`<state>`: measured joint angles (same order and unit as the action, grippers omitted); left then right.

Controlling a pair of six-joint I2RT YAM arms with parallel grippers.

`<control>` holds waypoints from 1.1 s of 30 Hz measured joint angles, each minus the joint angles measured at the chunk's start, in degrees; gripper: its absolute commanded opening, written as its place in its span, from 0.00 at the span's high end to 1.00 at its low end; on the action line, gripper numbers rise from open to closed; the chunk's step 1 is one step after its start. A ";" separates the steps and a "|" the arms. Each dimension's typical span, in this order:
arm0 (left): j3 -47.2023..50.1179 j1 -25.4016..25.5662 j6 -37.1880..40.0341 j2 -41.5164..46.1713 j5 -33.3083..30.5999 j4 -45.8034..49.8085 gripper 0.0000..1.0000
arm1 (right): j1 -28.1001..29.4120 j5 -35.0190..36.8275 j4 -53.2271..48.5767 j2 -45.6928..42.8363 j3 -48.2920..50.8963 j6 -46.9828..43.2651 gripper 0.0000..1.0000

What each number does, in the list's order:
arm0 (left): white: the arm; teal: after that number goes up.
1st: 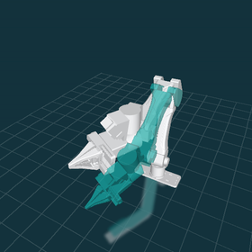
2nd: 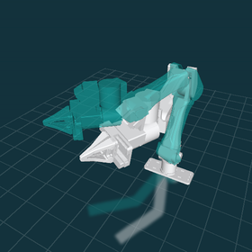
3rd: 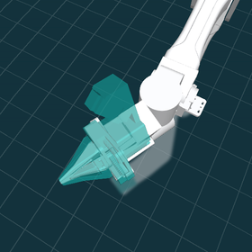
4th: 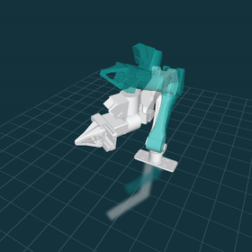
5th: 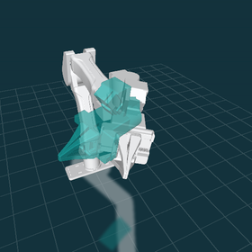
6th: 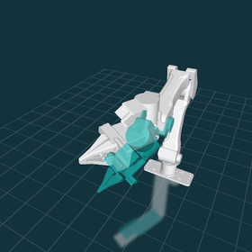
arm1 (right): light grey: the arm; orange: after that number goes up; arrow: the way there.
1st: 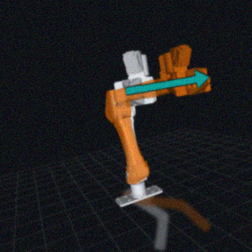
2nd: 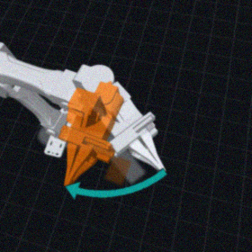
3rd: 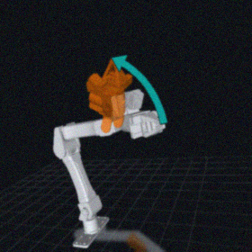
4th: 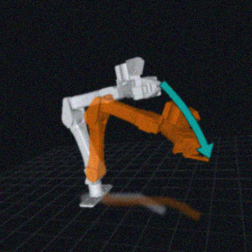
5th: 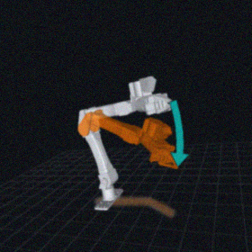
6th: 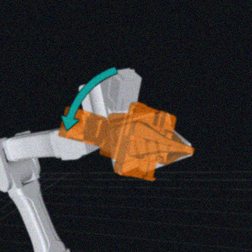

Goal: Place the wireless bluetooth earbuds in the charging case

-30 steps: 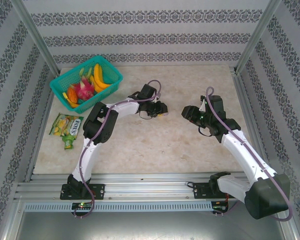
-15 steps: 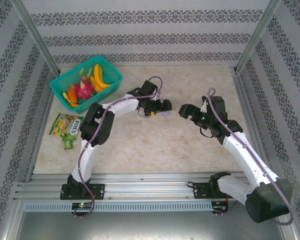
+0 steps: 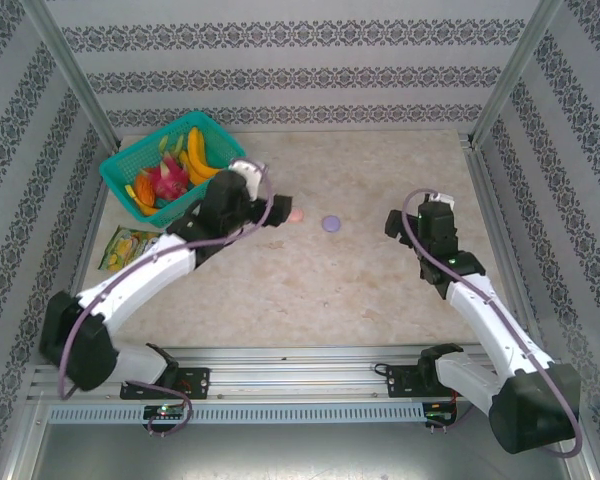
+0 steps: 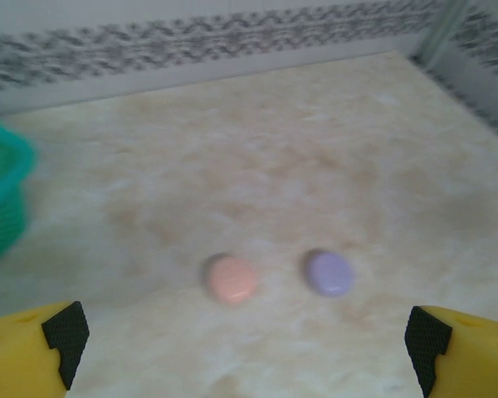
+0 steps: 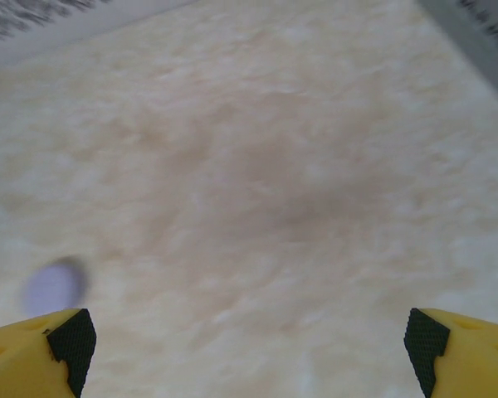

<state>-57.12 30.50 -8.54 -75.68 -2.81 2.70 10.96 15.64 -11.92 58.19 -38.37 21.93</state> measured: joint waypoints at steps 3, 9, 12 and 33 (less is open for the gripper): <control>11.23 -3.50 4.66 4.24 -4.15 -6.58 0.00 | -1.38 4.55 6.62 2.99 4.00 -5.88 0.02; 27.12 -14.71 7.67 8.13 -6.75 -18.53 0.00 | -4.26 7.54 22.95 10.75 8.22 -12.46 0.02; 30.10 -17.88 9.27 5.99 -7.41 -25.18 0.00 | -4.37 7.48 31.50 16.17 9.90 -14.99 0.02; 34.42 -30.67 9.75 -14.01 2.23 -49.64 0.00 | -9.77 -10.10 62.53 29.18 17.33 -21.00 0.02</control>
<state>-22.70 -0.16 1.21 -89.69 -0.58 -46.94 1.19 5.54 50.61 87.37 -21.04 0.93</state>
